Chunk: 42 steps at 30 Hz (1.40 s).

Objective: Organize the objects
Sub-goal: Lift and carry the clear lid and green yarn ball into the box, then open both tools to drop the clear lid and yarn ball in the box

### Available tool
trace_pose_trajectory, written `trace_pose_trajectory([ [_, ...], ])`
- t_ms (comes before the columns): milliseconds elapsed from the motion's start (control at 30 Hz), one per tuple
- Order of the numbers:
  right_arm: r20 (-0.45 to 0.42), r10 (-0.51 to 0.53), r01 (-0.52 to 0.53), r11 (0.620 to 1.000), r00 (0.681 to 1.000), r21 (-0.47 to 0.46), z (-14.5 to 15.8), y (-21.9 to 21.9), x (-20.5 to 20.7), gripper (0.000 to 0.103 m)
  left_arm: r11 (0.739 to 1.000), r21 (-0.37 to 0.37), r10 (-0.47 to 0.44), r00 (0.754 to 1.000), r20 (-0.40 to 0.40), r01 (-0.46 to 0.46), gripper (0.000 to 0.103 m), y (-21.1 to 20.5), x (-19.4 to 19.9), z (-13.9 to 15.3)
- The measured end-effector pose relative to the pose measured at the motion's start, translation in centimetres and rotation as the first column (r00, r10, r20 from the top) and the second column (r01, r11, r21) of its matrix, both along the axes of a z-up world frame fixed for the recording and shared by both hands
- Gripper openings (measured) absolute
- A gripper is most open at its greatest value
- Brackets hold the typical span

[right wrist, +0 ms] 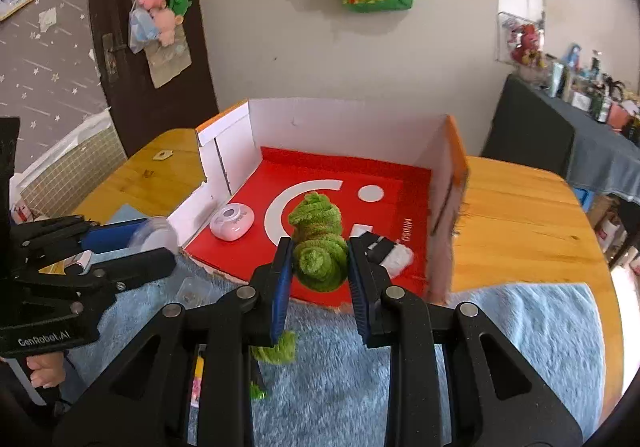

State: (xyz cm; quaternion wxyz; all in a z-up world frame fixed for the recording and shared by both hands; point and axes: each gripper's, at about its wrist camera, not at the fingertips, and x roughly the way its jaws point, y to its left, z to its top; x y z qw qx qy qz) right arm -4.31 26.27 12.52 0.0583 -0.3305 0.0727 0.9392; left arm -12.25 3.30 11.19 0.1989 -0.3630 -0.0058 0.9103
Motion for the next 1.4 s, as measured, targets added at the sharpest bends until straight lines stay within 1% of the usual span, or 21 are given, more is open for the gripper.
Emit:
trace_pose_trajectory([
  [100,0.052,0.039,-0.039,0.999,0.998,-0.009,-0.7,0.3,-2.0,0.025,0.999,-0.013,-0.029,0.999,0.033,0.029,0.042,0.7,-1.9,-0.5],
  [200,0.117,0.083,-0.08,0.996,0.99,-0.029,-1.8,0.7,-4.0,0.025,0.997,-0.021,-0.071,0.994,0.087,0.073,0.042,1.4,-3.9,-1.4],
  [333,0.205,0.137,-0.115,0.986,0.969,-0.117,-3.5,1.8,-6.1,0.025,0.991,-0.071,-0.099,0.986,0.136,0.109,0.042,2.1,-5.9,-2.7],
  [433,0.257,0.158,-0.12,0.98,0.954,-0.156,-4.5,2.6,-6.9,0.025,0.984,-0.102,-0.128,0.979,0.16,0.146,0.043,2.5,-6.7,-3.3],
  [633,0.344,0.19,-0.141,0.977,0.92,-0.162,-5.8,2.8,-8.2,0.025,0.968,-0.153,-0.164,0.961,0.224,0.201,0.043,3.4,-7.9,-5.2],
  [733,0.38,0.196,-0.144,0.976,0.904,-0.16,-6.2,2.7,-8.5,0.025,0.962,-0.164,-0.17,0.951,0.26,0.217,0.043,3.5,-8.7,-6.1],
  [900,0.413,0.211,-0.144,0.972,0.886,-0.187,-6.8,2.9,-8.6,0.026,0.957,-0.173,-0.176,0.939,0.296,0.234,0.043,3.6,-9.6,-7.0],
  [967,0.417,0.214,-0.145,0.971,0.883,-0.192,-6.7,3.0,-8.6,0.026,0.956,-0.162,-0.185,0.932,0.31,0.244,0.043,3.5,-9.8,-7.3],
  [1133,0.429,0.218,-0.152,0.971,0.876,-0.183,-6.6,2.8,-8.3,0.026,0.957,-0.155,-0.19,0.932,0.307,0.246,0.043,3.4,-10.1,-7.4],
  [1400,0.439,0.206,-0.134,0.973,0.875,-0.189,-6.3,3.1,-7.6,0.027,0.957,-0.151,-0.192,0.933,0.304,0.246,0.043,3.1,-10.1,-7.4],
])
